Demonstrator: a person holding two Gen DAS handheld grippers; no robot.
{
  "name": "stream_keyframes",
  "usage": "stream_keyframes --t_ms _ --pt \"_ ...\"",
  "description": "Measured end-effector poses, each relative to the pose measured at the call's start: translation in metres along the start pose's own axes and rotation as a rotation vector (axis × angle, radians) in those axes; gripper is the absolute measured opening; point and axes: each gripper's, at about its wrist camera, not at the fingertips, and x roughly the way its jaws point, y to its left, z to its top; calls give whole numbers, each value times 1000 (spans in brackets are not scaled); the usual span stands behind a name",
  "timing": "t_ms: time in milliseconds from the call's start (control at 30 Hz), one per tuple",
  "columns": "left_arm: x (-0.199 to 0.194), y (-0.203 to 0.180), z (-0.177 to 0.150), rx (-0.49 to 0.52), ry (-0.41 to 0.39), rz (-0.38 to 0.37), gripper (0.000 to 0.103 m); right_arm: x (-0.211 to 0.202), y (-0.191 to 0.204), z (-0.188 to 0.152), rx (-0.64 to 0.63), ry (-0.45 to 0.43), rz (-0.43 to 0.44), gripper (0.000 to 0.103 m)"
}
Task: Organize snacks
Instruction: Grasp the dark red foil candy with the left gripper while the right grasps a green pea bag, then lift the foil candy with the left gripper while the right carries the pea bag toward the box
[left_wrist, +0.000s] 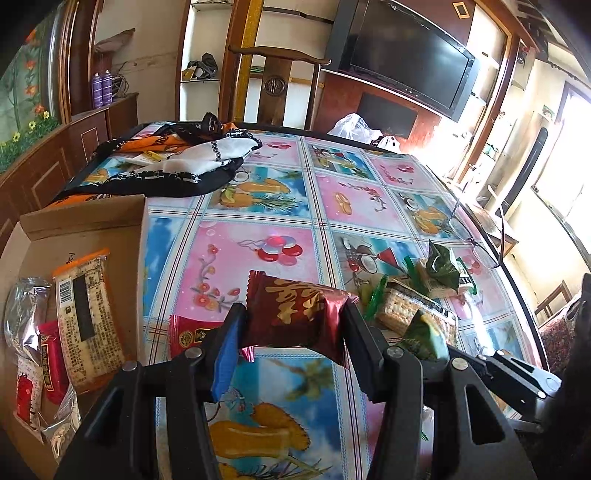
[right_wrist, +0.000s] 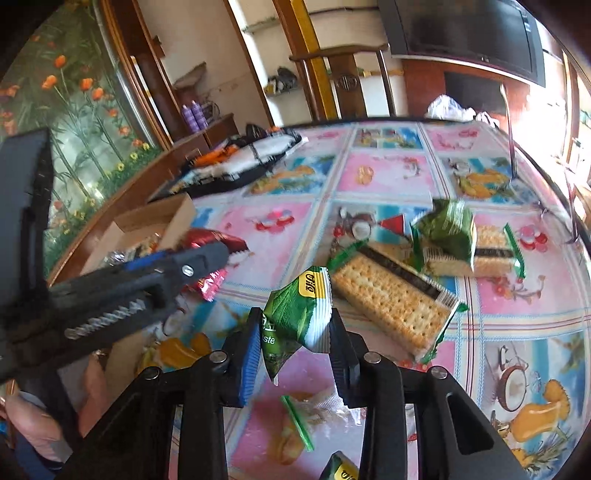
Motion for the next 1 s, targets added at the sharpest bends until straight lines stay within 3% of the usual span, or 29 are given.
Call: stream_keyframes --t_ms 533,1000 --pt "-15 0 1 8 -43 -1 52 -11 3 4 12 -40 13 36" --pt "-30 28 8 -48 -88 12 52 -10 18 -1 -14 -52 51 36"
